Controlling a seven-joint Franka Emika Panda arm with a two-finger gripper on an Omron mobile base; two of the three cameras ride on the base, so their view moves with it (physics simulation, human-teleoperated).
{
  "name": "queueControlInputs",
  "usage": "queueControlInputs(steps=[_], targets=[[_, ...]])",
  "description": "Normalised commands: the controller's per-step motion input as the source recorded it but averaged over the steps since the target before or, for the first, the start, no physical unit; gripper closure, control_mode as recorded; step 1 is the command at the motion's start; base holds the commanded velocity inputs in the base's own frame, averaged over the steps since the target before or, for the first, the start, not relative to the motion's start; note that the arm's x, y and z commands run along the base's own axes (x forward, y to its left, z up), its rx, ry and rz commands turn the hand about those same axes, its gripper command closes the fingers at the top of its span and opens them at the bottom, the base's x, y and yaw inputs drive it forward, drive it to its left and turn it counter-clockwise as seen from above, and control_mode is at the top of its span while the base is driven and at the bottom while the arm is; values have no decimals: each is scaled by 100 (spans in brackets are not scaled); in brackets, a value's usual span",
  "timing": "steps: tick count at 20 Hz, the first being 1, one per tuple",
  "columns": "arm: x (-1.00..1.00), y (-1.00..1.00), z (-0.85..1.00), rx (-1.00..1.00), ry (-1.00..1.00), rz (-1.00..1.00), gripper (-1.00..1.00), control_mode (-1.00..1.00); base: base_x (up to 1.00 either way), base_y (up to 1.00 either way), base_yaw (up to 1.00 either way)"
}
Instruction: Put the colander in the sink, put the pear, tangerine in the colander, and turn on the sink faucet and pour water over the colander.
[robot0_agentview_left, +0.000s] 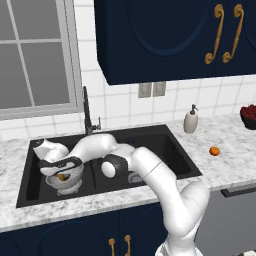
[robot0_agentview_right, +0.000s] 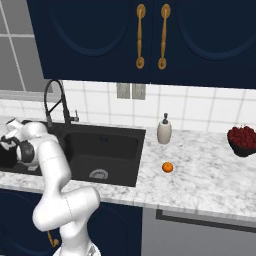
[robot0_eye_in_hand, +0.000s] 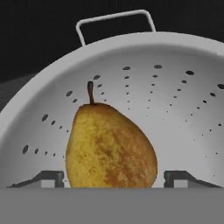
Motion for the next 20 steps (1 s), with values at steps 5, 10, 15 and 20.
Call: queueControlInputs(steps=[5,10,15,20], targets=[[-69,-59,56,0,0,-2,-100,-100,0,0,0],[-80,-93,59,4,0,-2,-100,-100,0,0,0],[-91,-100,56,8,0,0,-100,-100,0,0,0],[-54,-100,84,15,0,0,-100,-100,0,0,0]])
